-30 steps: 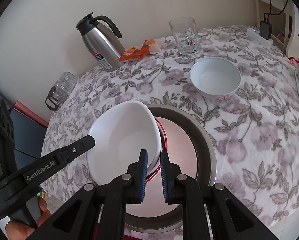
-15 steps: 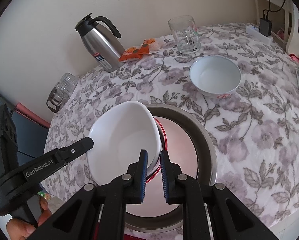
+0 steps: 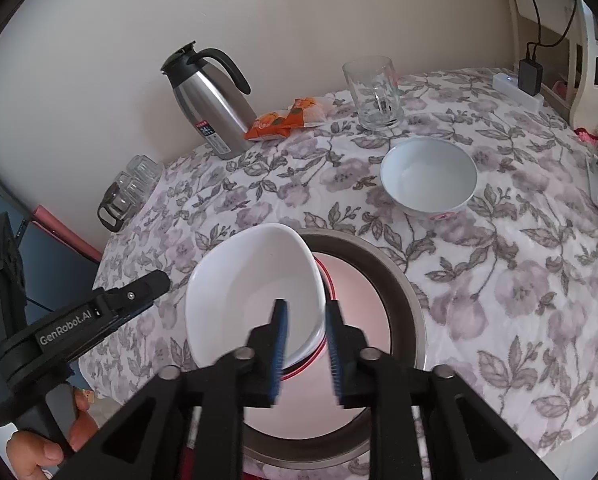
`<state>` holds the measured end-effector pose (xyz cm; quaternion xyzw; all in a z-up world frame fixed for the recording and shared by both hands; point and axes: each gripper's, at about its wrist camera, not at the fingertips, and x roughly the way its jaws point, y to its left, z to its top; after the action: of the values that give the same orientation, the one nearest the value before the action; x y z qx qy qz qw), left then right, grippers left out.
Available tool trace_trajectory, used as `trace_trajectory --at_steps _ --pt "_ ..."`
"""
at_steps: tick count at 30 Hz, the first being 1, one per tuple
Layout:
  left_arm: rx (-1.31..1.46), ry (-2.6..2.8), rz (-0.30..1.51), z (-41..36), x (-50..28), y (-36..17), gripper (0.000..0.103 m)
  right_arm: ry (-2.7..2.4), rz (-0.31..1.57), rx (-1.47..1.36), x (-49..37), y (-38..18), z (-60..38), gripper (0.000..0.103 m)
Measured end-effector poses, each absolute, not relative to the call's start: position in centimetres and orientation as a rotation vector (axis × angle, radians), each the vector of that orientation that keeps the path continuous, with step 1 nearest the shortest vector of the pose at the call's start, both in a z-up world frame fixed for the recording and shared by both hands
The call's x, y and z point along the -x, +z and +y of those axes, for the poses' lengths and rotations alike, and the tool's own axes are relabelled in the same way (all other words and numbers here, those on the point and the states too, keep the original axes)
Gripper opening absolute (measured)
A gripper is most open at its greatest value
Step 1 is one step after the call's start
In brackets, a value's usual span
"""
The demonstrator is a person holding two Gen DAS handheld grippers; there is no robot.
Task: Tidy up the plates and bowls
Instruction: 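Open both grippers to release the white square bowl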
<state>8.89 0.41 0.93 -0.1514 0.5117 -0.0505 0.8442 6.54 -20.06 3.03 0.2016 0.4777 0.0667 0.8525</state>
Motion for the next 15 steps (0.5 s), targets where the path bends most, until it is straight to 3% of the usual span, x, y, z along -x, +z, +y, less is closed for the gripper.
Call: trace_trajectory --at_steps 2,4,7,9,15 --pt "0.324 -0.095 1.095 0.6 -9.0 0.6 0.066 0.131 1.01 -0.421 -6.6 2.9 -20.1 0.033" --pt "0.312 -0.071 1.108 0.6 -9.0 0.4 0.068 0.116 1.014 -0.416 -6.7 2.9 -20.3 0.047" --pt "0.3 -0.046 1.117 0.7 -9.1 0.1 0.072 0.092 1.022 -0.407 -6.7 2.7 -20.5 0.055" --pt "0.291 -0.031 1.118 0.7 -9.2 0.0 0.08 0.08 1.03 -0.411 -6.8 2.5 -20.7 0.058" --pt "0.276 0.012 1.117 1.0 -9.3 -0.3 0.086 0.044 1.053 -0.42 -7.0 1.9 -21.3 0.064"
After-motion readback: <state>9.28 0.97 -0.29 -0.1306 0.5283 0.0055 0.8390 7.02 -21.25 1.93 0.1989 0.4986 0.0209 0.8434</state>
